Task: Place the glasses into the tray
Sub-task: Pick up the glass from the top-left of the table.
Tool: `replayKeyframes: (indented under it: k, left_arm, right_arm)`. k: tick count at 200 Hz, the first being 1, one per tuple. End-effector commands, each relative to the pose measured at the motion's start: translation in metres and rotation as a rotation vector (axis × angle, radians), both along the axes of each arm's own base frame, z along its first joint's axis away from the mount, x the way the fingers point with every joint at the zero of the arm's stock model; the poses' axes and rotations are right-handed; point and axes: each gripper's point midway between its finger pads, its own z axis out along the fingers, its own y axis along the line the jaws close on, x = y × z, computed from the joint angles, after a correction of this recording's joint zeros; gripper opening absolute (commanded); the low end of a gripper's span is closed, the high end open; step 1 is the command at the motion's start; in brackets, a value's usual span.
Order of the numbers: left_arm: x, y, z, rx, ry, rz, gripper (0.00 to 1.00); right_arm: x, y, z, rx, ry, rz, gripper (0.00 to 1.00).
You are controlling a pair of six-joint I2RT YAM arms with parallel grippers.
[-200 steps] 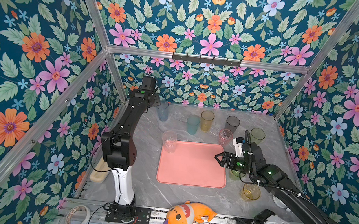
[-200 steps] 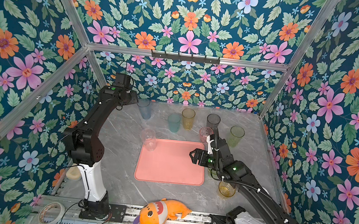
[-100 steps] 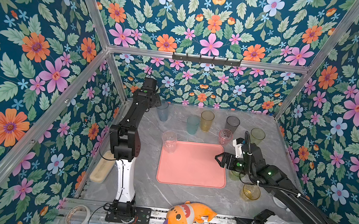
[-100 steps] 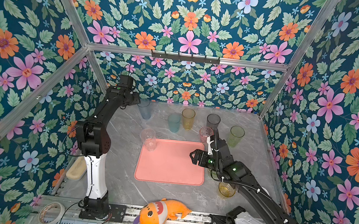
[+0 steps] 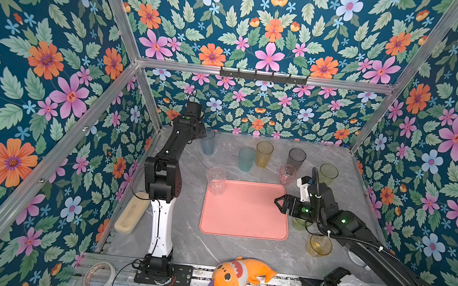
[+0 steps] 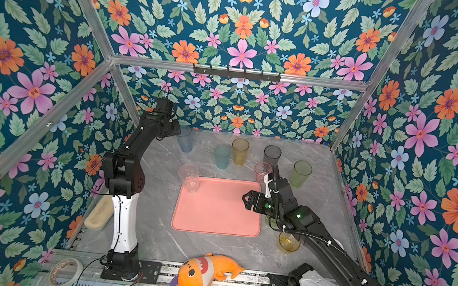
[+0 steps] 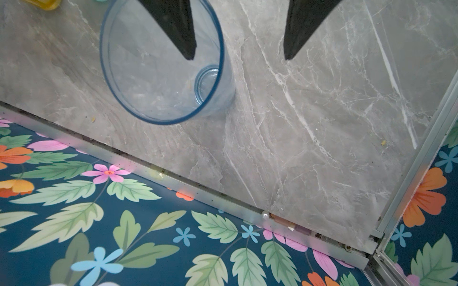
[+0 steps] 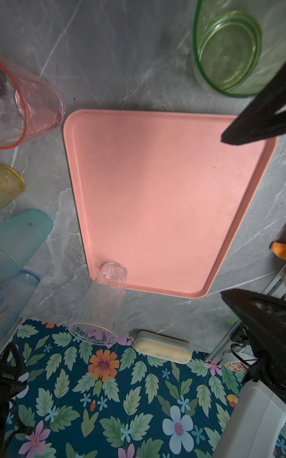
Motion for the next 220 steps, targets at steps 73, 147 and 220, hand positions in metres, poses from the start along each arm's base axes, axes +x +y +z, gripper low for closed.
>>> replayKeyframes:
  k: [73, 147, 220]
  left_arm:
    - [0.005, -0.004, -0.011, -0.013, 0.011, -0.016, 0.38]
    - [0.008, -0.006, -0.016, -0.021, 0.013, -0.021, 0.25]
    - [0.009, -0.007, -0.014, -0.029, 0.004, -0.024, 0.17]
  right_arm:
    - [0.003, 0.0, -0.001, -0.001, -0.005, -0.01, 0.92]
    - [0.001, -0.001, -0.002, -0.003, -0.002, -0.011, 0.92]
    - [0.002, -0.002, 0.0, -0.007, -0.007, -0.013, 0.92]
